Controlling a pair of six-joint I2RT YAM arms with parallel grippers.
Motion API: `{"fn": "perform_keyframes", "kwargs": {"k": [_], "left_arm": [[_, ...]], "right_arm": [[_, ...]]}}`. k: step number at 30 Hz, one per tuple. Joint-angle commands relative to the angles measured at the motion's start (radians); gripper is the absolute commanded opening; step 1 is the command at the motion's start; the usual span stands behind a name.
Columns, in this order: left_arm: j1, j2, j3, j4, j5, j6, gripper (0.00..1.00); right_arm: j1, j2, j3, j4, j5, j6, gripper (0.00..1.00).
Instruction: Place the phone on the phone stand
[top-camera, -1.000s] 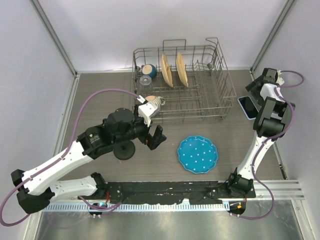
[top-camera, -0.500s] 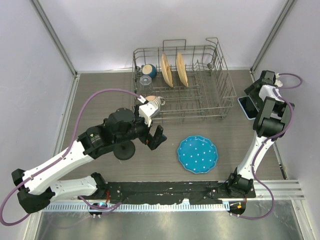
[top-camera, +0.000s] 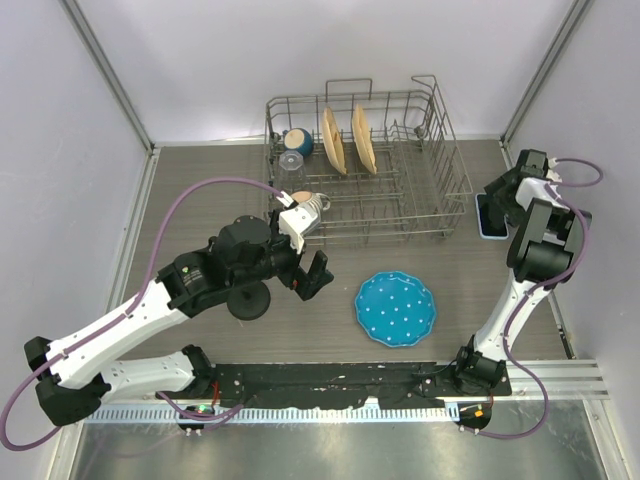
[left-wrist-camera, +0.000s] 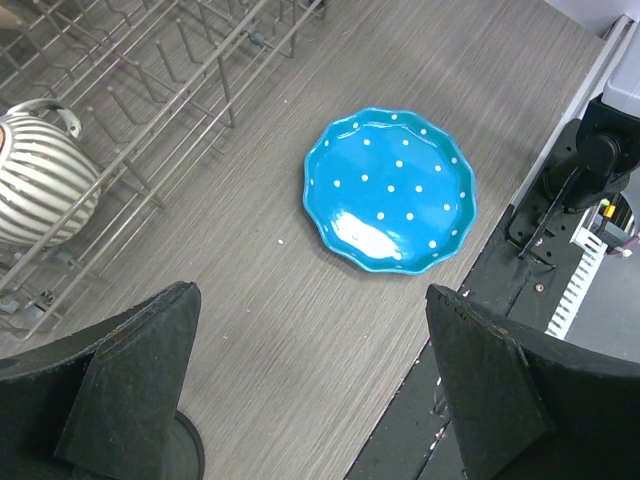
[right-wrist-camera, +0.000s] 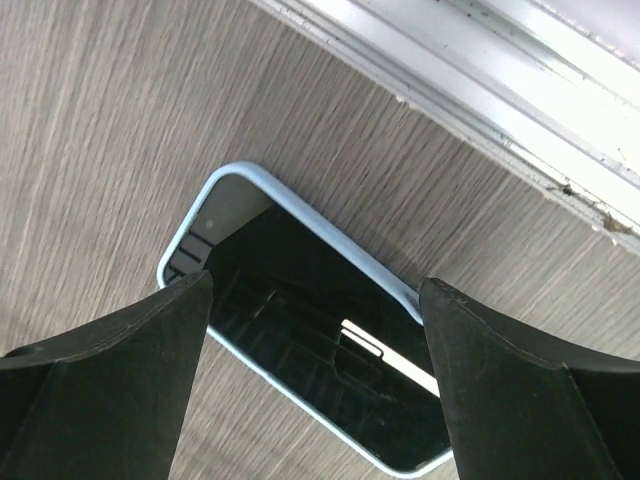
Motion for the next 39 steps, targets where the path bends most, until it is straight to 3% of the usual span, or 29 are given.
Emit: {"fn": "perform_keyframes", "kwargs": {"k": [1, 8, 16, 19, 23, 29, 39], "left_arm": [[-0.004, 0.001, 0.013, 0.013, 0.014, 0.013, 1.0], [-0.002, 0.001, 0.013, 0.013, 0.021, 0.012, 1.0], [-0.004, -0.004, 0.014, 0.013, 0.027, 0.01, 1.0], [-0.004, -0.008, 0.014, 0.013, 0.034, 0.007, 1.0], [-0.005, -0.011, 0.014, 0.015, 0.029, 0.009, 1.0], [-0.005, -0.007, 0.013, 0.015, 0.028, 0.009, 1.0], [-0.007, -0.004, 0.014, 0.013, 0.032, 0.007, 1.0]], "right_arm": [[0.007, -0.124, -0.033, 0.022, -0.078, 0.035, 0.91], [0.011, -0.141, -0.07, 0.03, -0.164, -0.093, 0.91], [0.016, -0.171, -0.07, 0.05, -0.005, -0.258, 0.93], [0.014, -0.144, -0.041, 0.039, 0.026, -0.251, 0.94], [0.011, -0.087, 0.004, -0.001, -0.042, -0.222, 0.94], [0.011, -0.087, -0.054, 0.064, -0.091, -0.179, 0.94], [0.011, -0.073, -0.051, 0.047, 0.01, -0.251, 0.94]]}}
